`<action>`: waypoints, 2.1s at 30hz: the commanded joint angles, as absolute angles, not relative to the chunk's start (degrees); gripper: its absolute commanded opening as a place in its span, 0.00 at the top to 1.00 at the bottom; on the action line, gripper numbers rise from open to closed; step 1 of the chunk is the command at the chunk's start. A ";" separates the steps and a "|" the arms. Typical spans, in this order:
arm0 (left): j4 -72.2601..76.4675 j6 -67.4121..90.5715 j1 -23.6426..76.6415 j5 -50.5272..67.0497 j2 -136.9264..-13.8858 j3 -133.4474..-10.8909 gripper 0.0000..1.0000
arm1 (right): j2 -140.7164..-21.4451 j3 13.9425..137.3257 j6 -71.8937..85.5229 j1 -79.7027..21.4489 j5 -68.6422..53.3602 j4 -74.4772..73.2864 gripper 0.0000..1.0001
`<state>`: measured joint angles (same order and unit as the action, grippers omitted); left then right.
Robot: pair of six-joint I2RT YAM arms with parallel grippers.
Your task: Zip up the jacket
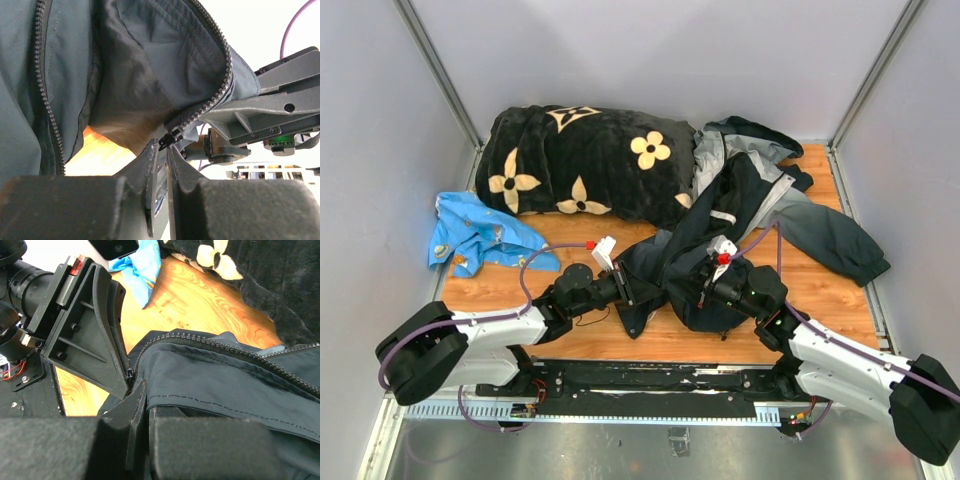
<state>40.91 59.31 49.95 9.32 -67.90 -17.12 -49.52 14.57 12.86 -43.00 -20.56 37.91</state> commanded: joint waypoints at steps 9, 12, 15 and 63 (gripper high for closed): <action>42.10 59.05 49.83 11.06 -68.19 -16.31 1.00 | -46.44 14.36 9.99 -42.77 -16.98 40.36 0.99; 41.30 59.22 49.83 11.25 -68.14 -15.52 1.00 | -45.69 14.27 9.77 -42.75 -15.83 40.43 0.99; 38.62 58.84 49.83 11.16 -68.65 -15.47 1.00 | -44.96 13.79 9.88 -42.65 -14.62 40.94 0.99; -30.67 23.44 57.76 -11.10 -78.31 -49.91 0.39 | -29.22 6.98 17.87 -42.46 -8.42 30.47 0.99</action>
